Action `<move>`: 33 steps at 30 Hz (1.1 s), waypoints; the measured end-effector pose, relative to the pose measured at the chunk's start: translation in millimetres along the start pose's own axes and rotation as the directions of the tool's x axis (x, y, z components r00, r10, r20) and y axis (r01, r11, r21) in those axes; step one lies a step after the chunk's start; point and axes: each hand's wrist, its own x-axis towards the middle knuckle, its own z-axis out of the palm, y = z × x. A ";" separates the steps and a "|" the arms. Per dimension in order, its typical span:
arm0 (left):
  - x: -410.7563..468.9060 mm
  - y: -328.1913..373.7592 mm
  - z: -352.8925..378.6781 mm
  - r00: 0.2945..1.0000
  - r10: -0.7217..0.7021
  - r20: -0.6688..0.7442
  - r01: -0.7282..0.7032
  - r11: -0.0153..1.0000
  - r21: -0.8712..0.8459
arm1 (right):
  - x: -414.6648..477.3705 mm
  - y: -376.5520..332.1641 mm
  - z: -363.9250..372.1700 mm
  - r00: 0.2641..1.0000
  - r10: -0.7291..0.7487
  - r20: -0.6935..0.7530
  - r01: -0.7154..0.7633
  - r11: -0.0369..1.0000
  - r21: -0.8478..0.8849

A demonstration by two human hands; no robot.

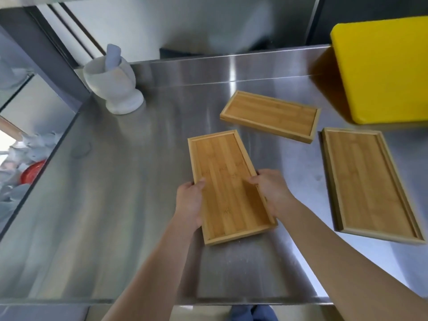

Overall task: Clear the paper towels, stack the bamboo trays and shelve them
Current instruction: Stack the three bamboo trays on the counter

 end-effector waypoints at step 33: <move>-67.7 -50.3 277.5 0.830 0.378 0.410 -0.553 0.471 0.687 | 6.5 36.5 -290.2 0.829 -0.458 -0.321 0.092 0.678 -0.730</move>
